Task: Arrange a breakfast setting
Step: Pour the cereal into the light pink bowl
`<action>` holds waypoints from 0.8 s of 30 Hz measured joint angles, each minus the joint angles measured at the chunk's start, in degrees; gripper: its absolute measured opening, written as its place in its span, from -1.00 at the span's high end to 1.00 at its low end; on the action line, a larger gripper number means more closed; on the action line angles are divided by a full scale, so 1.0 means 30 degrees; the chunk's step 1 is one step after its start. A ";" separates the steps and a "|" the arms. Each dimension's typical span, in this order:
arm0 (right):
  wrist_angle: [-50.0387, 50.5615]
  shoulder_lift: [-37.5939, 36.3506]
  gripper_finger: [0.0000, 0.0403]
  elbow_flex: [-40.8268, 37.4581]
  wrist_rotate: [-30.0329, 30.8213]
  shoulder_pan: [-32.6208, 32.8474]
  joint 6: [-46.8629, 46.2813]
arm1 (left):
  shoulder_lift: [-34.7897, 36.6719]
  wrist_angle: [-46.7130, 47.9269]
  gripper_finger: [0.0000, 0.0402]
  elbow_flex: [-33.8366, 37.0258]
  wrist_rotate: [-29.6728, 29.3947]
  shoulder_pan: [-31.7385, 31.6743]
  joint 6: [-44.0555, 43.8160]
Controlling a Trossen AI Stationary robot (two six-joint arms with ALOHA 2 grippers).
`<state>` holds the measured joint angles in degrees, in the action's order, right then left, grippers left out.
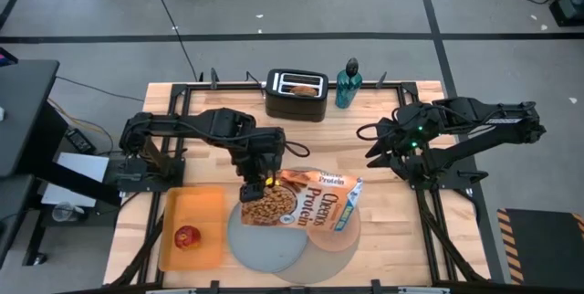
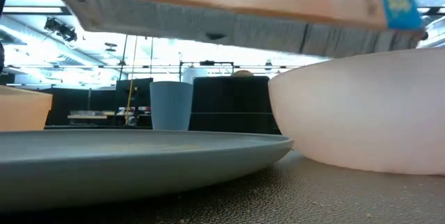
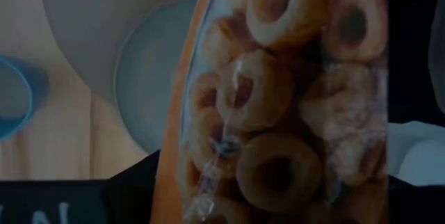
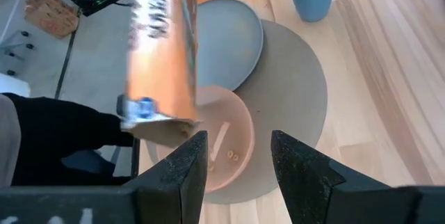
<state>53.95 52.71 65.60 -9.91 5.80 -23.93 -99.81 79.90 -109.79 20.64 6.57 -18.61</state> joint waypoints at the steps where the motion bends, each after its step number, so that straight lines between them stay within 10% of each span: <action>1: -0.0091 0.0000 0.17 0.0000 0.0000 -0.0008 0.0019 | 0.0000 -0.0040 -0.05 0.0004 0.0027 0.0003 -0.0187; 24: -0.0529 0.0000 0.17 0.0000 0.0444 -0.0015 0.0323 | 0.0000 0.0953 -0.05 0.0019 -0.0581 -0.0007 0.0369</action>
<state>52.36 52.71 65.60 -8.58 5.76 -22.96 -99.81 82.76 -109.73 18.90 6.55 -17.50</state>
